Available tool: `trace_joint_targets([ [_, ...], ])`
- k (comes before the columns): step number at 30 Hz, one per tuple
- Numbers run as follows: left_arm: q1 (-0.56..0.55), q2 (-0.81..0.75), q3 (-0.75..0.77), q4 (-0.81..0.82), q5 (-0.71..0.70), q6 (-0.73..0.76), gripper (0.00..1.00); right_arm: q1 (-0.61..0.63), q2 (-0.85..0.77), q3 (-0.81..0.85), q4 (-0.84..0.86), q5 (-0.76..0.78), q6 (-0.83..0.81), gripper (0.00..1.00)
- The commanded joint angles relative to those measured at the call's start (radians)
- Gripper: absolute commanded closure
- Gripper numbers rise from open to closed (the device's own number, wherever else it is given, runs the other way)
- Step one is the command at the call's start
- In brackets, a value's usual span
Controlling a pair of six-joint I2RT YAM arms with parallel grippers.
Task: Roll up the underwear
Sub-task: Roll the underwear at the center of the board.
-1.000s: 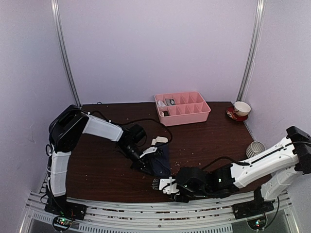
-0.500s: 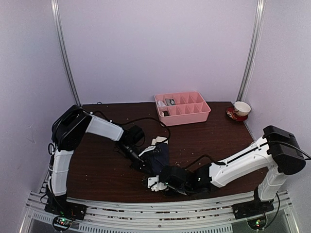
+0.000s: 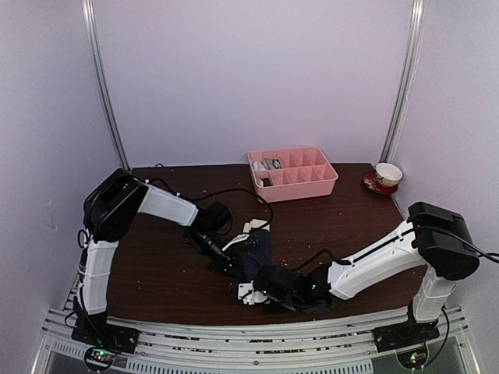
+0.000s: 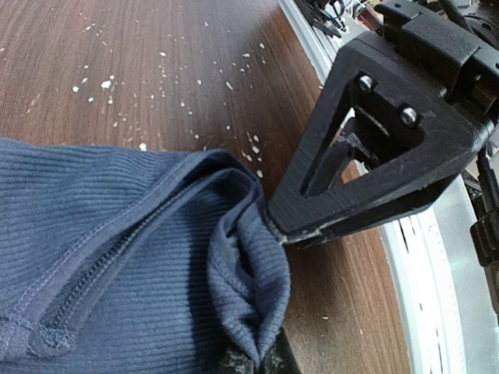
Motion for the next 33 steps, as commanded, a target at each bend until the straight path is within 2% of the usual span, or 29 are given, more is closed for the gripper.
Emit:
trace_joint_targets([
  [1, 0.014, 0.052, -0.014, -0.036, -0.111, -0.007, 1.00, -0.024, 0.014, 0.018, 0.020, 0.029, 0.007, 0.68],
  [13, 0.013, 0.050, -0.015, -0.036, -0.111, -0.008, 1.00, -0.061, 0.056, 0.049, -0.015, -0.010, 0.033, 0.67],
  [15, 0.013, 0.047, -0.015, -0.036, -0.113, -0.007, 1.00, -0.070, 0.067, 0.063, -0.038, -0.029, 0.045, 0.70],
  [19, 0.013, 0.018, -0.024, -0.032, -0.132, 0.003, 1.00, -0.095, 0.090, 0.099, -0.094, -0.096, 0.084, 0.84],
  [24, 0.015, -0.085, -0.083, 0.030, -0.198, 0.000, 0.78, -0.128, 0.101, 0.125, -0.151, -0.243, 0.149, 0.97],
  [25, 0.015, -0.111, -0.098, 0.045, -0.214, 0.001, 0.70, -0.134, 0.103, 0.132, -0.164, -0.270, 0.161, 0.98],
  [29, 0.014, -0.236, -0.174, 0.099, -0.276, 0.013, 0.45, -0.160, 0.114, 0.160, -0.217, -0.392, 0.213, 1.00],
  [33, 0.017, -0.383, -0.258, 0.174, -0.352, 0.041, 0.31, -0.195, 0.137, 0.201, -0.282, -0.526, 0.259, 1.00],
])
